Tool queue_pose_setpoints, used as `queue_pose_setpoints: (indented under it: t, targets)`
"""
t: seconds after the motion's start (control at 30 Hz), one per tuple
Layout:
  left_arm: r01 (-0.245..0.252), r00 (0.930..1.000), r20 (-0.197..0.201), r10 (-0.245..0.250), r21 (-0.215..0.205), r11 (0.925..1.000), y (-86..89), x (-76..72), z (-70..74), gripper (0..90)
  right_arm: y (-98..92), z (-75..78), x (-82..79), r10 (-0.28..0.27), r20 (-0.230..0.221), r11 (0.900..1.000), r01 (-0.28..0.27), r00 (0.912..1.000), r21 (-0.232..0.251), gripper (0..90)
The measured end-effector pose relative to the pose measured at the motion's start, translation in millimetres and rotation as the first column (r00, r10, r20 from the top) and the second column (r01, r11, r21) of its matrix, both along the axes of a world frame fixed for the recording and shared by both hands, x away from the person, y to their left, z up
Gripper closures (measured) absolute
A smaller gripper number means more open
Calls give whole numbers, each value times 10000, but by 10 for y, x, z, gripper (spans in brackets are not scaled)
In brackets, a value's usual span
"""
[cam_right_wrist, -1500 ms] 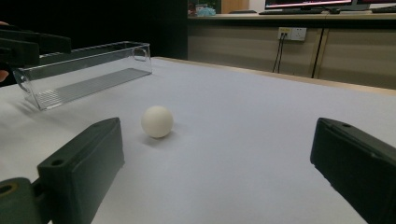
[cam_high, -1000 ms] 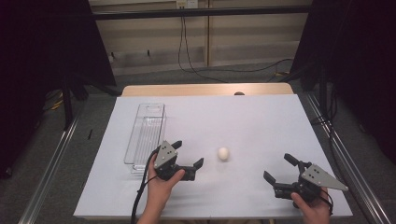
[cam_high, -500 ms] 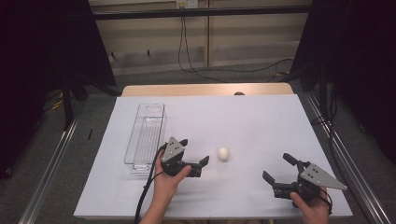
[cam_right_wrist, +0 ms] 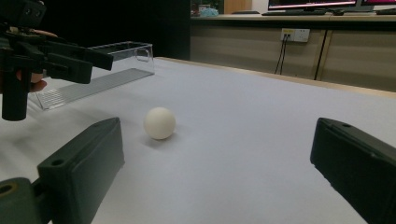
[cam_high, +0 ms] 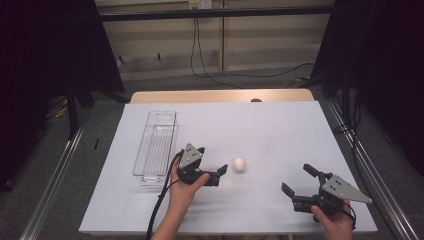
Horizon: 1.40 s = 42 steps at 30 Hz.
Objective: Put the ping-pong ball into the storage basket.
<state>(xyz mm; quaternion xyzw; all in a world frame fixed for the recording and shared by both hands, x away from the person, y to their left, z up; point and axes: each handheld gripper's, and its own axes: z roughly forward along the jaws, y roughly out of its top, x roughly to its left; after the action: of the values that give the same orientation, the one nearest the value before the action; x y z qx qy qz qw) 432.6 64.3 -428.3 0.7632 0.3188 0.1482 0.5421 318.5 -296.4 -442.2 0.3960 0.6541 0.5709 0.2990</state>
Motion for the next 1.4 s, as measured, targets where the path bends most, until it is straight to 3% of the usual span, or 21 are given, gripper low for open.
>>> queue_pose_setpoints:
  t: [1.4]
  targets:
    - [421,9985,-355,-407,384,9984,-186,142,-36,16,1,2,-3,38,-57,10000,-38,10000,64,25]
